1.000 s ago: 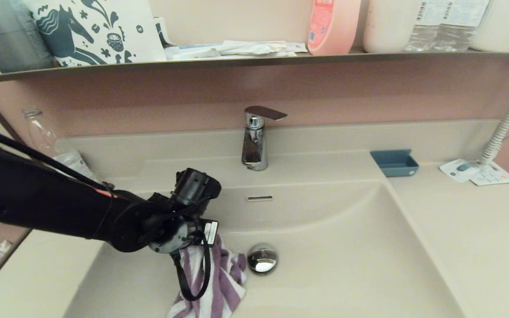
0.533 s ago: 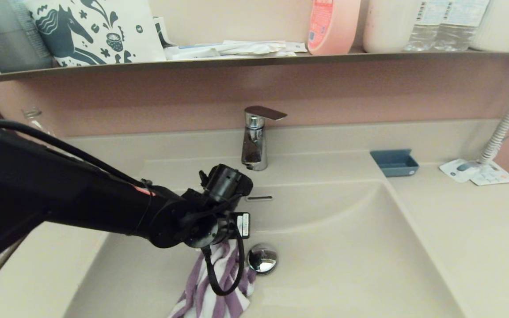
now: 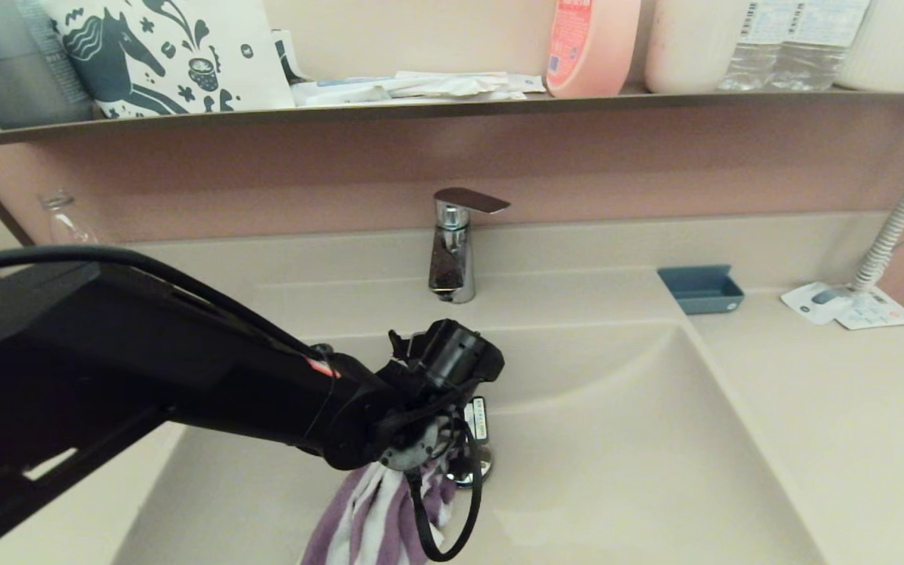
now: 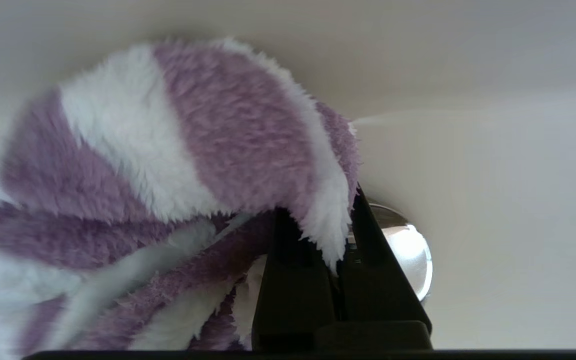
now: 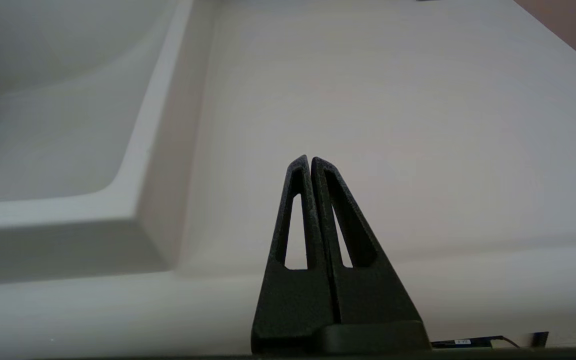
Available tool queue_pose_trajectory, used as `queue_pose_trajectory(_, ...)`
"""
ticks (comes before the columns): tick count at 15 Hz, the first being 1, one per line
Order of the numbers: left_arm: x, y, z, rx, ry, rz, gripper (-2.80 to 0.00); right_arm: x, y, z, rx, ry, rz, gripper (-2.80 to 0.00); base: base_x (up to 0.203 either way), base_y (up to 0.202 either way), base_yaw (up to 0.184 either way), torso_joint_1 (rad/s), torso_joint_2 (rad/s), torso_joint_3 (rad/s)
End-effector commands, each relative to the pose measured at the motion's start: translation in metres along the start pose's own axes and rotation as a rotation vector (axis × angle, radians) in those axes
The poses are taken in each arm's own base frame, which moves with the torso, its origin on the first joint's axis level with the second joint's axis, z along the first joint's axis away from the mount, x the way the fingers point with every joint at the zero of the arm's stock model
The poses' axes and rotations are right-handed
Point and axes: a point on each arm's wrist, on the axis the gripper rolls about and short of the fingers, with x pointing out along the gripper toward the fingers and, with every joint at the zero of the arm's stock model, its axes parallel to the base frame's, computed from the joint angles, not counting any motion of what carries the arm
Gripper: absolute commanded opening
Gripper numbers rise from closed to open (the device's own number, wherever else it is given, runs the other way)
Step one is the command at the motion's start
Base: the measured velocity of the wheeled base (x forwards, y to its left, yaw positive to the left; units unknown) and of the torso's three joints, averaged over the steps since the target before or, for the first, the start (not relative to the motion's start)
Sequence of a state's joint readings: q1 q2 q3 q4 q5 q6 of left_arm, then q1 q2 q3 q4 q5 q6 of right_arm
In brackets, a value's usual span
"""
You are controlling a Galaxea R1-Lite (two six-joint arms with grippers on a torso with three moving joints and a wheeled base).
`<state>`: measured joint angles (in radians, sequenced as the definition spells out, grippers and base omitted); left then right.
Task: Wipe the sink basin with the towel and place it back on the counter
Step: Wipe the sink
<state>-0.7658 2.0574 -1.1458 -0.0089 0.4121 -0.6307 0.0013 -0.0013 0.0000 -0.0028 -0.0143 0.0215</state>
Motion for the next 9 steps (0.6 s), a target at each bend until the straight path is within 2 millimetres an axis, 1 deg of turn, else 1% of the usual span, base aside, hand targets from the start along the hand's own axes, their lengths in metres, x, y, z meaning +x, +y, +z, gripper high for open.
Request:
queue_pose_trajectory(1,0.002,-0.013,0.002,-0.013,-0.018,-0.023,-2.8,0.0,0.0,0.0,0.0,0.001,-0.001,-2.8,0.0,0.0,0.0,0.0,0.0,0.0)
queue_pose_trajectory(2,0.002,-0.02,0.006,-0.02,-0.034,-0.036,-2.8,0.0,0.0,0.0,0.0,0.001,0.0,-2.8,0.0,0.0,0.0,0.0,0.0,0.0)
queue_pose_trajectory(4,0.009,-0.031,0.008,-0.046,-0.047,-0.047,-2.8,0.0,0.0,0.0,0.0,0.001,0.0,-2.8,0.0,0.0,0.0,0.0,0.0,0.0)
queue_pose_trajectory(7,0.006,-0.049,0.0,-0.036,-0.054,-0.072,-2.8,0.0,0.0,0.0,0.0,0.001,-0.001,-2.8,0.0,0.0,0.0,0.0,0.0,0.0)
queue_pose_trajectory(9,0.018,-0.059,-0.009,-0.016,-0.05,-0.055,-2.8,0.0,0.0,0.0,0.0,0.001,-0.001,-2.8,0.0,0.0,0.0,0.0,0.0,0.0)
